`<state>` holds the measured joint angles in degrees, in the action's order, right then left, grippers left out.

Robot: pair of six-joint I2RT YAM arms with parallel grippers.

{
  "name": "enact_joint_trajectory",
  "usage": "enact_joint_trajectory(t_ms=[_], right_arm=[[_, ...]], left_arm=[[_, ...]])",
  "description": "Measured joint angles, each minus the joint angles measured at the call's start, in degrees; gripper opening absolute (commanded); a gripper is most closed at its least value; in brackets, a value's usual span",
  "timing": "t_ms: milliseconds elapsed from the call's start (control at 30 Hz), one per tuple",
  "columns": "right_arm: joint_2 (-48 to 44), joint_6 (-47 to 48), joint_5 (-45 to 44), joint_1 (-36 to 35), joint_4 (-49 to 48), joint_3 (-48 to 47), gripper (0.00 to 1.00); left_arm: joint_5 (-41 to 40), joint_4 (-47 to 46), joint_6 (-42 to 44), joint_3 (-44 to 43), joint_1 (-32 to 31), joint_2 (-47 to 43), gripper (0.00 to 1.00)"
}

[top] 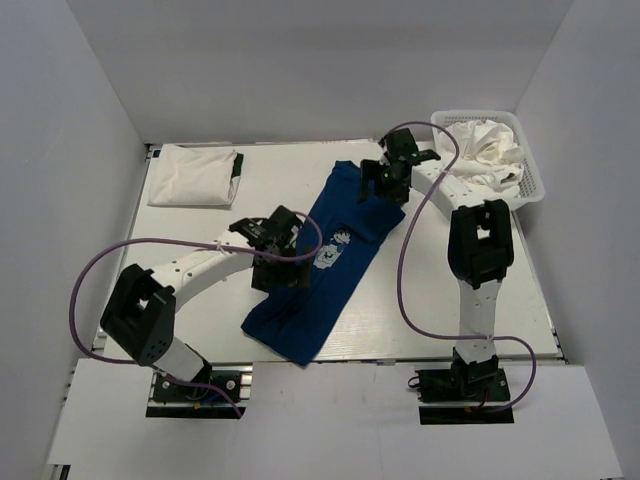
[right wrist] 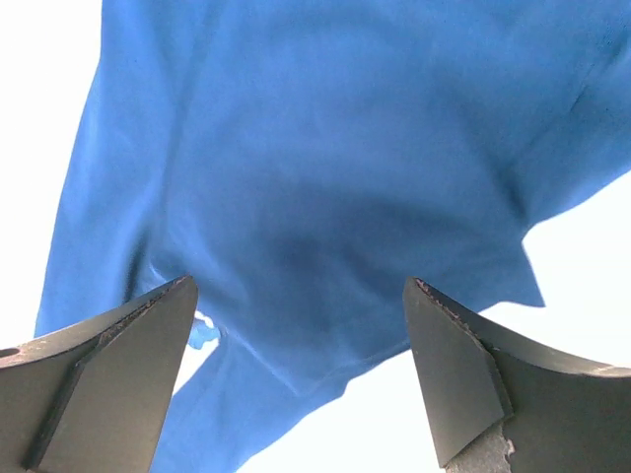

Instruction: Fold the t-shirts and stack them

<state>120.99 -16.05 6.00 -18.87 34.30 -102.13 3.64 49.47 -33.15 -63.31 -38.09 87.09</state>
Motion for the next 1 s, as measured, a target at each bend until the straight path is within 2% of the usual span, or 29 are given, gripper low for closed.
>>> enact_joint_trajectory(t_ms=[167,233,367,500,633,700,833,1000], right_arm=[[-0.26,-1.84,1.09,-0.44,0.24,8.09,0.9],[1.25,-1.97,1.03,-0.59,1.36,8.66,0.9],[4.13,-2.78,1.07,-0.63,3.26,3.89,0.9],[11.32,-3.06,1.38,-0.59,7.8,-8.09,0.9],[20.81,-2.97,2.32,-0.52,10.73,-24.33,0.9],[25.49,-2.84,3.45,-0.2,8.28,-31.69,0.9],[26.64,-2.86,5.9,1.22,-1.86,-31.06,0.9],[27.87,-1.75,10.49,3.21,-7.32,-31.56,0.9]], left_arm=[[0.26,0.9,0.94,4.96,-3.1,1.73,1.0],[0.24,0.85,1.36,5.27,-4.31,3.87,1.0],[-0.68,0.94,2.32,4.76,-6.19,10.54,1.0],[-0.13,2.86,2.91,2.38,-7.37,13.44,1.0],[2.75,5.31,2.58,-3.61,-8.28,18.38,1.0],[4.52,5.92,1.84,-9.46,-8.98,22.14,1.0],[5.95,3.52,0.74,-21.51,-9.94,28.79,1.0],[1.92,5.77,-0.26,-26.05,-10.36,29.03,1.0]])
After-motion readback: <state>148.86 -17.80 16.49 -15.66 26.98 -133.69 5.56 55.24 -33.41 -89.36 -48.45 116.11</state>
